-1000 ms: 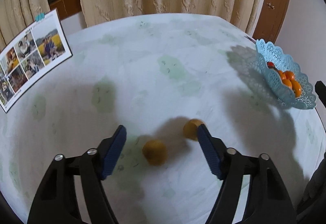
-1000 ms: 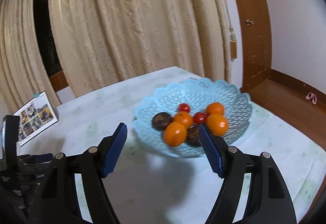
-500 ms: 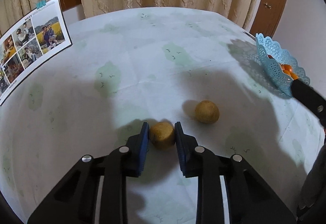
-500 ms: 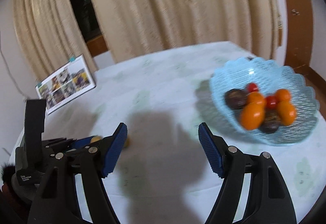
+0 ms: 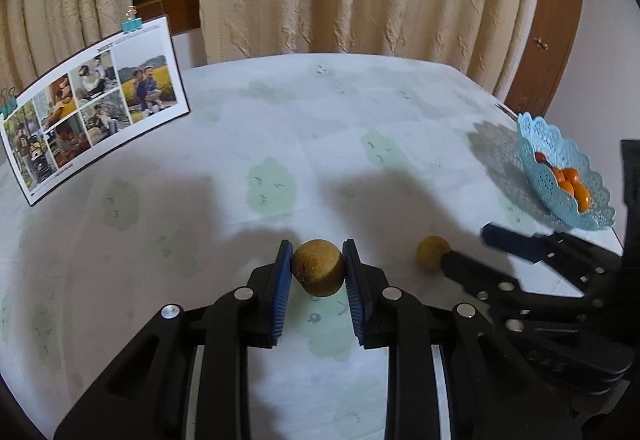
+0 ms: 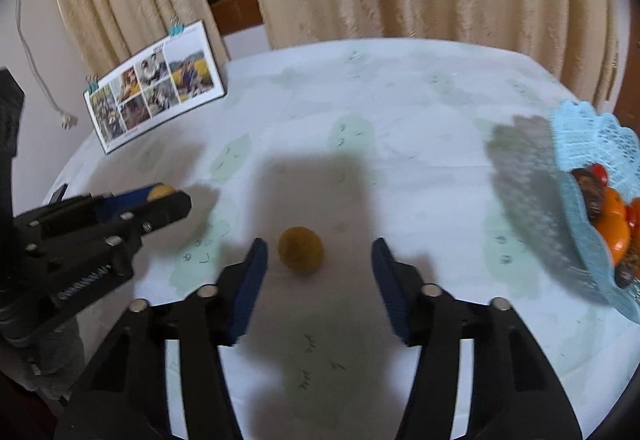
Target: Organize fruits
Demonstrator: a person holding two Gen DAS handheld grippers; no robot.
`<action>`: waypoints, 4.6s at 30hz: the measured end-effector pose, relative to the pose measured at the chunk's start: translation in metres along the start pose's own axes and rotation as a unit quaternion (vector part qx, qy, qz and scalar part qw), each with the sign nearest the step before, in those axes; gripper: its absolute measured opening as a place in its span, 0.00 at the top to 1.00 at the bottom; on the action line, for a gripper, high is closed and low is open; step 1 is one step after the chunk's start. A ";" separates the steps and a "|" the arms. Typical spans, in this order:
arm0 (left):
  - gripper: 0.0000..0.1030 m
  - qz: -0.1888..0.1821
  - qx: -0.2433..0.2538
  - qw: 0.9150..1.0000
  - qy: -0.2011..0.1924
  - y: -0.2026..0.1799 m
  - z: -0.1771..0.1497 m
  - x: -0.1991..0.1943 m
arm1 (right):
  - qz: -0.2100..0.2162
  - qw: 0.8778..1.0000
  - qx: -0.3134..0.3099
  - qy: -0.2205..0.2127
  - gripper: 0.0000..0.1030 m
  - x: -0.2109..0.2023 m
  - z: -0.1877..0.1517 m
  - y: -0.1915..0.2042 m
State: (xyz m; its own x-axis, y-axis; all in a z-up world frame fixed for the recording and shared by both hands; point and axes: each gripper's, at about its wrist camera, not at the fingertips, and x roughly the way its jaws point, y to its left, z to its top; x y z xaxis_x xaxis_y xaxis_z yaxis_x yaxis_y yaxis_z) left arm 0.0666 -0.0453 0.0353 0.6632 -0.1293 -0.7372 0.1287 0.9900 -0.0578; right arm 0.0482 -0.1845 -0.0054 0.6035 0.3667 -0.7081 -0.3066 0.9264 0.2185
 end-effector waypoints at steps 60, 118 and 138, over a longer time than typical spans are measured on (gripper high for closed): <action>0.75 -0.067 0.106 0.992 -0.023 -0.126 0.028 -0.011 | -0.220 0.918 0.255 -0.208 0.50 -0.167 -0.071 -0.202; 0.05 -0.012 0.179 0.978 -0.107 -0.216 0.031 -0.003 | -0.267 0.923 0.182 -0.207 0.06 -0.174 -0.079 -0.166; 0.05 -0.010 0.197 0.974 -0.112 -0.228 0.033 -0.002 | -0.287 0.921 0.169 -0.202 0.06 -0.172 -0.080 -0.168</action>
State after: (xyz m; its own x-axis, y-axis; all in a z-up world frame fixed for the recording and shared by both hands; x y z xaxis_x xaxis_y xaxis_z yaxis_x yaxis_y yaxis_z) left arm 0.0604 -0.2728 0.0721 0.7966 -0.2011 -0.5700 0.3872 0.8940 0.2256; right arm -0.0634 -0.4100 0.0258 0.8403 -0.2534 -0.4792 0.3542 0.9259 0.1314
